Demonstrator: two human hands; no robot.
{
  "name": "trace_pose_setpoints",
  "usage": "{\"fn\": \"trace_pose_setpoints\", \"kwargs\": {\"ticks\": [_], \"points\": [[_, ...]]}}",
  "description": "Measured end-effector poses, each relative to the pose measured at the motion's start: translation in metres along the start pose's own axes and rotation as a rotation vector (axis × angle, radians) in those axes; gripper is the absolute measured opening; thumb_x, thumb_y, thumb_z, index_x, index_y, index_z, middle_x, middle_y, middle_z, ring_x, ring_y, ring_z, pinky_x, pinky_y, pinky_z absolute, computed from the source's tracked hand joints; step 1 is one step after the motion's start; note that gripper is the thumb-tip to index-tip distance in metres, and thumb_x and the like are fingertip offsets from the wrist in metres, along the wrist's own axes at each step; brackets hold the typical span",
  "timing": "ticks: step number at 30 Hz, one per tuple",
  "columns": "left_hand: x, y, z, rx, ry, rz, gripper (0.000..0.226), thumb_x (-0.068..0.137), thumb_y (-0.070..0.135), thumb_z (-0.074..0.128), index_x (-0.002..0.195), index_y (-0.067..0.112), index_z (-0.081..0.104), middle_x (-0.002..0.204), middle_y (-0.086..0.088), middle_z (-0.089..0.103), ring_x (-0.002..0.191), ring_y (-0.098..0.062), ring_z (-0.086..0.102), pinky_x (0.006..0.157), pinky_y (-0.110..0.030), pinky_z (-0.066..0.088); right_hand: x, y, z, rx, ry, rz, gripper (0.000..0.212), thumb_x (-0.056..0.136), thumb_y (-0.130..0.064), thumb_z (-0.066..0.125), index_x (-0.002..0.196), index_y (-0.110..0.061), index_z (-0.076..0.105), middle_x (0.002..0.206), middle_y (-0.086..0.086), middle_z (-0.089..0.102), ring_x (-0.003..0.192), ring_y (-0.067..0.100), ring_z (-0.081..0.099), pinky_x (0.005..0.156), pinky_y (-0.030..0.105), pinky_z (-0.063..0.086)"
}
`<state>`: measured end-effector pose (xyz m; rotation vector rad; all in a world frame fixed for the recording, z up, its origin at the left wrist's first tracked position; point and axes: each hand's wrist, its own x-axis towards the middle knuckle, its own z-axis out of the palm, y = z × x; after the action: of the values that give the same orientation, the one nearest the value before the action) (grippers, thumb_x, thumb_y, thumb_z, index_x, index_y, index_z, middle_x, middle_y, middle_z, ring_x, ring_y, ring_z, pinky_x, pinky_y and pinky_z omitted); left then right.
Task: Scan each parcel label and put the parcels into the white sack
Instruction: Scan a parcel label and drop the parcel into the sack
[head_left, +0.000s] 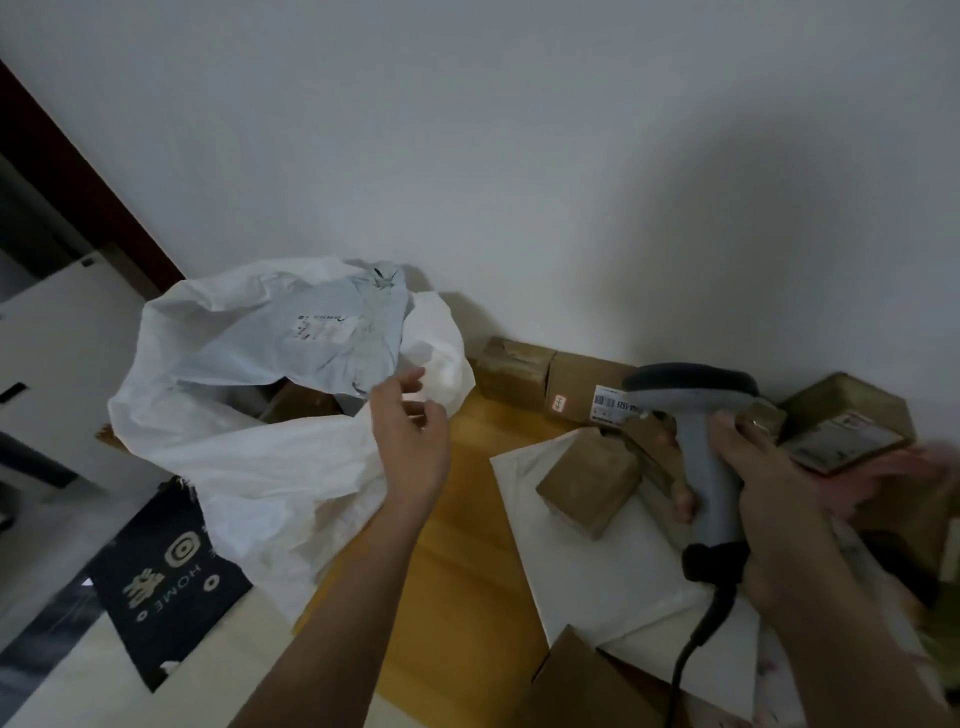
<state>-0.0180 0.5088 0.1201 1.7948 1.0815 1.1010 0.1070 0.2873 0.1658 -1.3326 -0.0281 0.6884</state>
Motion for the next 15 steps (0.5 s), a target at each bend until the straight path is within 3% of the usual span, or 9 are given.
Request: {"fn": "trace_pose_setpoints", "kwargs": {"ticks": [3,5,7,9,10,12,14,15], "points": [[-0.027,-0.027,0.027,0.096,-0.298,0.055,0.02,0.09,-0.001,0.055,0.102,0.013,0.063,0.099,0.002,0.06,0.082,-0.007,0.058,0.07,-0.018,0.048,0.009,0.003,-0.009,-0.021,0.032,0.074,0.024,0.103,-0.029,0.04,0.091,-0.011,0.051,0.065,0.007,0.053,0.033,0.011,0.047,0.032,0.018,0.038],[-0.047,-0.043,0.043,0.134,-0.57,0.049,0.019,0.09,-0.001,0.056,0.099,0.013,0.066,0.094,0.008,0.061,0.08,0.001,0.058,0.069,-0.012,0.046,0.007,0.006,-0.016,-0.099,0.071,0.048,0.024,0.104,-0.028,0.04,0.091,-0.011,0.051,0.068,0.009,0.052,0.04,0.014,0.051,0.039,0.02,0.042],[-0.069,-0.065,0.058,0.182,-0.801,0.056,0.017,0.091,0.0,0.058,0.1,0.011,0.068,0.093,0.007,0.062,0.073,0.001,0.057,0.067,-0.014,0.048,0.001,0.01,-0.022,-0.182,0.114,-0.021,0.023,0.103,-0.028,0.043,0.099,-0.01,0.056,0.073,0.01,0.057,0.055,0.025,0.055,0.054,0.031,0.047],[-0.092,-0.085,0.069,0.234,-0.999,0.055,0.015,0.089,0.003,0.063,0.101,0.01,0.069,0.094,0.003,0.063,0.072,-0.007,0.058,0.068,-0.029,0.054,-0.003,0.013,-0.027,-0.21,0.164,-0.017,0.029,0.103,-0.025,0.043,0.116,-0.002,0.057,0.087,0.025,0.062,0.07,0.043,0.057,0.063,0.046,0.049],[-0.103,-0.094,0.073,0.248,-1.106,0.065,0.016,0.088,0.006,0.066,0.103,0.011,0.069,0.096,0.001,0.063,0.076,-0.012,0.06,0.071,-0.034,0.055,-0.003,0.015,-0.029,-0.223,0.194,0.014,0.032,0.104,-0.022,0.041,0.122,0.0,0.054,0.104,0.033,0.06,0.08,0.052,0.056,0.067,0.051,0.049],[-0.123,-0.106,0.078,0.32,-1.348,0.086,0.031,0.085,0.016,0.072,0.115,0.016,0.065,0.112,-0.001,0.061,0.095,-0.014,0.057,0.086,-0.033,0.052,0.001,0.02,-0.034,-0.223,0.256,0.071,0.032,0.104,-0.018,0.038,0.126,0.001,0.051,0.129,0.036,0.049,0.089,0.054,0.051,0.062,0.046,0.047],[-0.142,-0.116,0.081,0.503,-1.585,0.186,0.059,0.083,0.025,0.074,0.137,0.024,0.051,0.14,-0.001,0.047,0.123,-0.015,0.045,0.103,-0.029,0.039,0.005,0.026,-0.041,-0.182,0.315,0.118,0.031,0.104,-0.017,0.038,0.125,0.001,0.051,0.128,0.034,0.05,0.091,0.052,0.052,0.051,0.039,0.045],[-0.15,-0.121,0.081,0.626,-1.66,0.313,0.076,0.08,0.03,0.077,0.146,0.029,0.039,0.151,0.0,0.034,0.134,-0.018,0.035,0.109,-0.034,0.034,0.006,0.031,-0.045,-0.156,0.336,0.13,0.026,0.104,-0.019,0.039,0.119,-0.003,0.054,0.117,0.03,0.055,0.081,0.047,0.057,0.045,0.036,0.045]]}}
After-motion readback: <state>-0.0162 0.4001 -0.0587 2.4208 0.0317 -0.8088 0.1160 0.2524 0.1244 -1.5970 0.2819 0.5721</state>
